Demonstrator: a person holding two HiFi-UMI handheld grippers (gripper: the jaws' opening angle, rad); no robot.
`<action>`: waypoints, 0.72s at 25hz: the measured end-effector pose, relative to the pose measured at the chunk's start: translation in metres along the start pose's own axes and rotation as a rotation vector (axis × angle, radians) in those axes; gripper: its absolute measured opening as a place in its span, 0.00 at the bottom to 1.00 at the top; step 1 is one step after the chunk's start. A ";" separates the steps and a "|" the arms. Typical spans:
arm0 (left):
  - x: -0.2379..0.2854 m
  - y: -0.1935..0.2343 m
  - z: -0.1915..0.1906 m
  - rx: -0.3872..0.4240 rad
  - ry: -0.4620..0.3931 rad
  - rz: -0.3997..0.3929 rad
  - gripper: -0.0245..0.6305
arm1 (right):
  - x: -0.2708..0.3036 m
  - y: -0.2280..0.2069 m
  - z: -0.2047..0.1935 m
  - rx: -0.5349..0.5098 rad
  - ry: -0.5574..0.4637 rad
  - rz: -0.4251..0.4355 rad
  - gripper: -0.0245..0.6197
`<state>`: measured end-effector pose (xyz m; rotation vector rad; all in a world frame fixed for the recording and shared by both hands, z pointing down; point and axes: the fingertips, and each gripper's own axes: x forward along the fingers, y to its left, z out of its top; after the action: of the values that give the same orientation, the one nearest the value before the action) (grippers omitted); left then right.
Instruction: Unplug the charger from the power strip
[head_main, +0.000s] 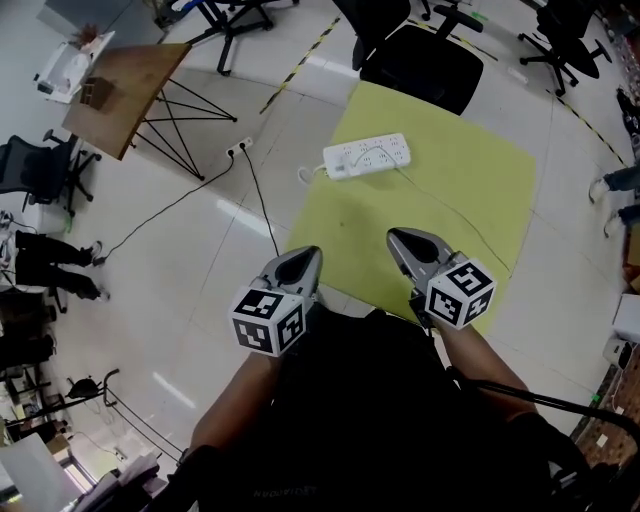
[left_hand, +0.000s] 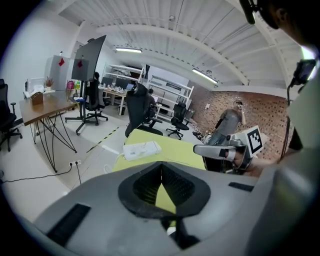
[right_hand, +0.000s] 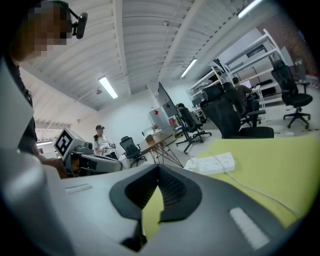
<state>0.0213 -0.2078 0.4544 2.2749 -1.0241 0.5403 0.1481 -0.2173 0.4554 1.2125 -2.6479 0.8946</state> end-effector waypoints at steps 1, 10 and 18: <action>0.003 0.005 0.002 -0.001 0.002 0.001 0.04 | 0.005 -0.003 0.001 0.000 0.004 -0.006 0.04; 0.029 0.060 0.023 0.033 0.036 -0.047 0.04 | 0.061 -0.029 0.002 0.018 0.046 -0.106 0.04; 0.041 0.085 0.014 0.045 0.123 -0.149 0.04 | 0.118 -0.071 -0.018 -0.028 0.180 -0.231 0.11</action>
<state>-0.0173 -0.2848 0.4963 2.3032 -0.7837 0.6368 0.1162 -0.3224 0.5408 1.3289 -2.3175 0.8778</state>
